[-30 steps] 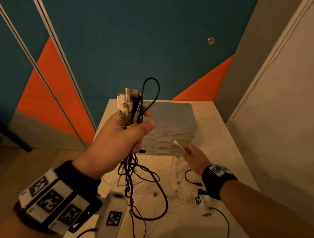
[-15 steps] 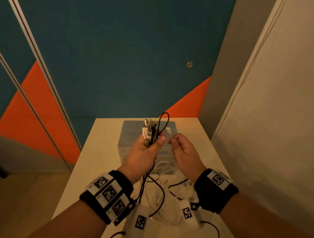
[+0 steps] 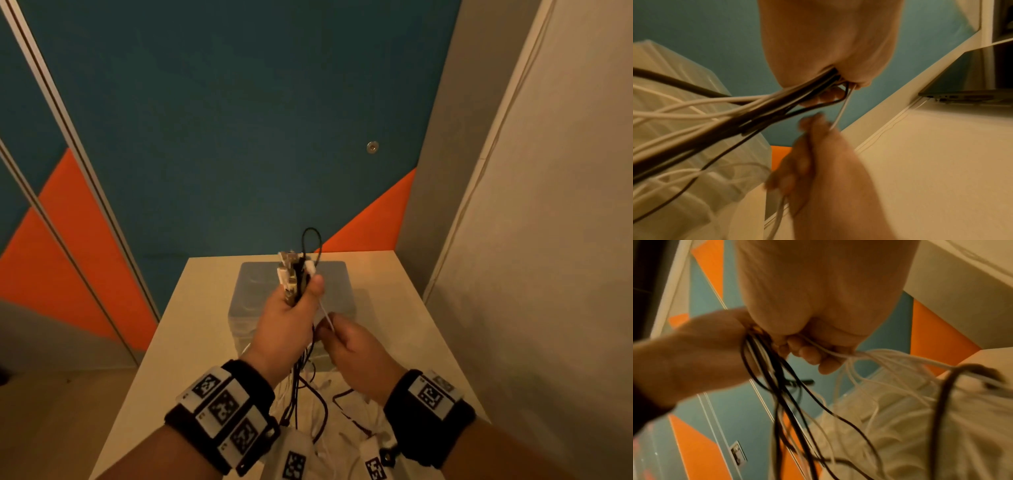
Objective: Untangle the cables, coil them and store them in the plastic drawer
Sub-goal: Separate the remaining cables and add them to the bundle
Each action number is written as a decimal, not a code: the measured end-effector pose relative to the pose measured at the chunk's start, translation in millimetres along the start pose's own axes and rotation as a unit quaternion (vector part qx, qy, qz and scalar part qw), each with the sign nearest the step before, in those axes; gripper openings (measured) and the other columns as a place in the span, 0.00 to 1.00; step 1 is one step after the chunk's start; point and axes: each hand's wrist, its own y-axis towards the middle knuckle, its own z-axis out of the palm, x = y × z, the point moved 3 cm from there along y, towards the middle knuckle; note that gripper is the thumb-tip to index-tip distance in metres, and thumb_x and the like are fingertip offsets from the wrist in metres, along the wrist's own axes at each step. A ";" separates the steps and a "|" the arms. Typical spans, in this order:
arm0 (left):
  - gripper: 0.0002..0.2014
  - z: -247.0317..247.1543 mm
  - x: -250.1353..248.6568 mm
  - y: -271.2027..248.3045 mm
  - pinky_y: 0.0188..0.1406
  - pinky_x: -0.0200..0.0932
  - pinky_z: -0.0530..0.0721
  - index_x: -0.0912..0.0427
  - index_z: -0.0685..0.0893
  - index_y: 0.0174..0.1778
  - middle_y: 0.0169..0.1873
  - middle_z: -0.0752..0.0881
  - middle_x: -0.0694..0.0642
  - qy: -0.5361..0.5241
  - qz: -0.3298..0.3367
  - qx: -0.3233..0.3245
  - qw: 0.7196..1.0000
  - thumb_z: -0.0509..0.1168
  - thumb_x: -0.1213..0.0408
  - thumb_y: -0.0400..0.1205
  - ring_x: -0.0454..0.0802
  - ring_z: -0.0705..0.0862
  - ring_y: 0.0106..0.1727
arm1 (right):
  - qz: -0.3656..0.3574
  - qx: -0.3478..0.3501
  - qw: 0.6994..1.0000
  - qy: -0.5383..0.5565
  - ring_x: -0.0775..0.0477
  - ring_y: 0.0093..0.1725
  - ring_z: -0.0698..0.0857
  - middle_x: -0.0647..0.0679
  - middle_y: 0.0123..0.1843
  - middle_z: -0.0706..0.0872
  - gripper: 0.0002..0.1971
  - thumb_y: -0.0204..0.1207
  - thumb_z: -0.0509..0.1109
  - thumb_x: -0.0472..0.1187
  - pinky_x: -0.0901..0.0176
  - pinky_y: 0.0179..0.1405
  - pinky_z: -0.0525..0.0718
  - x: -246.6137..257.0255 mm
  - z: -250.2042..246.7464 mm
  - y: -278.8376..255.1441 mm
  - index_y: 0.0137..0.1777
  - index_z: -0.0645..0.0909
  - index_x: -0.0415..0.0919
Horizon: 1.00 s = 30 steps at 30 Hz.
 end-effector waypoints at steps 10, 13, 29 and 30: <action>0.17 -22.2 -76.4 -0.6 0.22 0.42 0.63 0.50 0.68 0.33 0.24 0.63 0.50 -0.155 0.056 0.056 0.985 0.62 0.46 0.81 0.47 0.59 0.22 | 0.156 0.102 0.971 -0.148 0.59 0.36 0.78 0.58 0.38 0.80 0.09 0.85 0.57 0.43 0.64 0.41 0.76 -118.2 5.7 -24.2 0.47 0.78 0.53; 0.17 -34.0 -97.7 1.7 0.20 0.39 0.62 0.49 0.67 0.31 0.24 0.61 0.51 -0.146 0.086 0.077 0.982 0.63 0.48 0.83 0.46 0.58 0.21 | 0.196 0.091 0.965 -0.151 0.62 0.35 0.77 0.57 0.36 0.81 0.12 0.85 0.57 0.45 0.64 0.41 0.78 -143.1 -3.1 -32.8 0.40 0.73 0.57; 0.08 -14.1 -5.3 -4.6 0.26 0.46 0.67 0.54 0.82 0.39 0.20 0.69 0.47 0.061 -0.053 0.070 0.994 0.73 0.58 0.80 0.47 0.66 0.22 | -0.003 -0.085 0.996 -0.012 0.53 0.40 0.83 0.49 0.39 0.84 0.06 0.81 0.65 0.41 0.63 0.40 0.78 -1.7 -28.3 24.5 0.43 0.79 0.49; 0.09 -16.4 -8.5 -3.3 0.25 0.46 0.65 0.53 0.81 0.38 0.21 0.69 0.49 0.038 -0.055 0.064 0.996 0.74 0.56 0.79 0.47 0.65 0.22 | 0.007 -0.068 0.998 -0.010 0.54 0.41 0.83 0.49 0.39 0.85 0.06 0.82 0.65 0.40 0.64 0.41 0.78 -3.5 -28.4 19.9 0.44 0.80 0.47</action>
